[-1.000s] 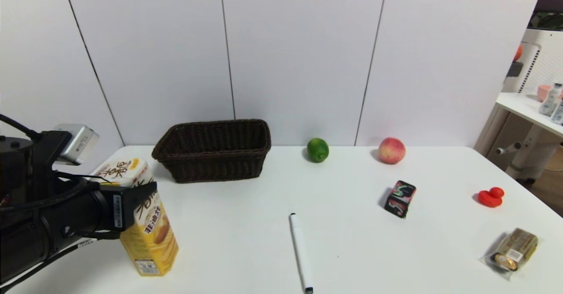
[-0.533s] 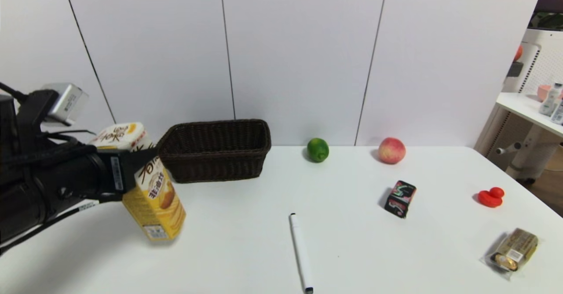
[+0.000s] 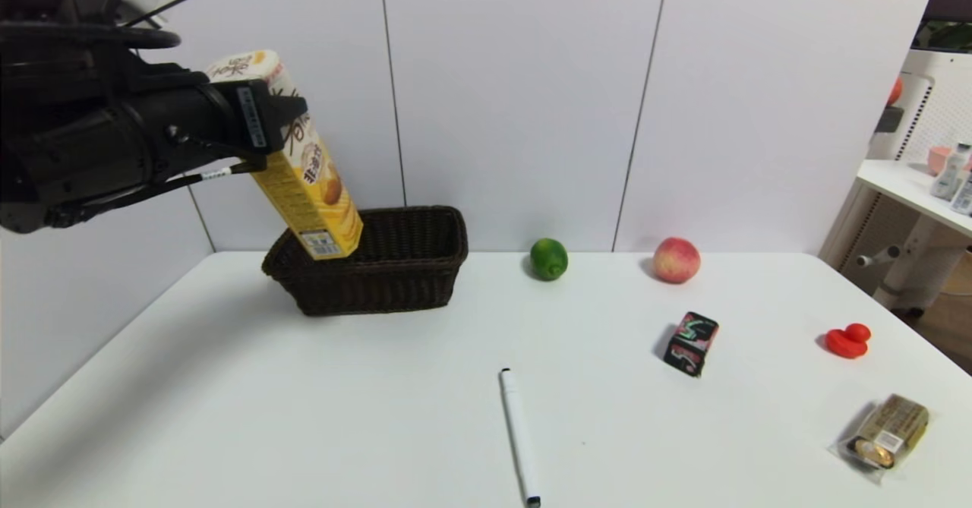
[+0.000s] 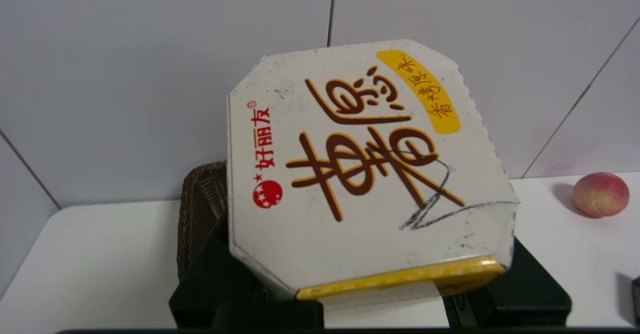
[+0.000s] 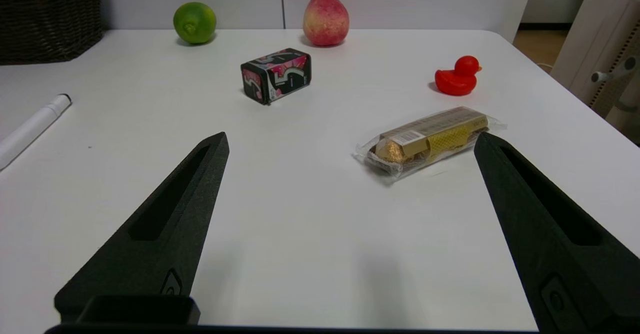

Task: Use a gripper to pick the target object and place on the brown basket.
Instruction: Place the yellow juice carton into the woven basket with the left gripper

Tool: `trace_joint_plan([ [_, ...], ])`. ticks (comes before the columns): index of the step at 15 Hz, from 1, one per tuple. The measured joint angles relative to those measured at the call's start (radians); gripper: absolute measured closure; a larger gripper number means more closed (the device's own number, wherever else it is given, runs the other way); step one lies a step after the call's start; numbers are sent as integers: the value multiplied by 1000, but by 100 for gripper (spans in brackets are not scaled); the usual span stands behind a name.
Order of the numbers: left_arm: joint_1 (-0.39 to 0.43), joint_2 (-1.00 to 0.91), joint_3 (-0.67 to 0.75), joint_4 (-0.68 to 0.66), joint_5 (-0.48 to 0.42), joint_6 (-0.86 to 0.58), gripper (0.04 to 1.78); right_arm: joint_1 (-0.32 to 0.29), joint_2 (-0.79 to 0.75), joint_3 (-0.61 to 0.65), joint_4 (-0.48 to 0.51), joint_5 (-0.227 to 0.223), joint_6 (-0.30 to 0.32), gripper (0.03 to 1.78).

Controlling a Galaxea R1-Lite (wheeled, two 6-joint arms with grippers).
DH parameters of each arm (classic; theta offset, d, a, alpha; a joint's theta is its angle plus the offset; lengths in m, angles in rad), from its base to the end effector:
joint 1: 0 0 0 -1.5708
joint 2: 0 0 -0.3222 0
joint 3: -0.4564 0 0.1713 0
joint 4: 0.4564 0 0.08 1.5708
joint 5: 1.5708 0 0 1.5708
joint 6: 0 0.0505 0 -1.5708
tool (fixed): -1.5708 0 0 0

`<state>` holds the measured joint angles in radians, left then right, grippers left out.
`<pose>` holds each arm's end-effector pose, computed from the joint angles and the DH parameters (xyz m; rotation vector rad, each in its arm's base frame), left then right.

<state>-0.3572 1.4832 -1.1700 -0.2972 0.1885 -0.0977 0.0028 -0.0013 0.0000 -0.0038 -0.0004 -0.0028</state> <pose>0.2572 -0.0859 0.3433 -0.0931 0.0237 -0.1678 -0.0380 -0.0001 0.0759 -0.0028 -0.0051 0.0024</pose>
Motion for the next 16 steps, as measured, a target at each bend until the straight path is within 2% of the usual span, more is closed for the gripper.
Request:
trace_joint_plan([
  [5,0,199,-172,-6,1,19,95,0,0,0,0,0,0,11],
  [13,10,456,-342,-32,6,19,95,0,0,0,0,0,0,11],
  [16,13,529,-399,-36,6,17,68,0,0,0,0,0,0,11],
])
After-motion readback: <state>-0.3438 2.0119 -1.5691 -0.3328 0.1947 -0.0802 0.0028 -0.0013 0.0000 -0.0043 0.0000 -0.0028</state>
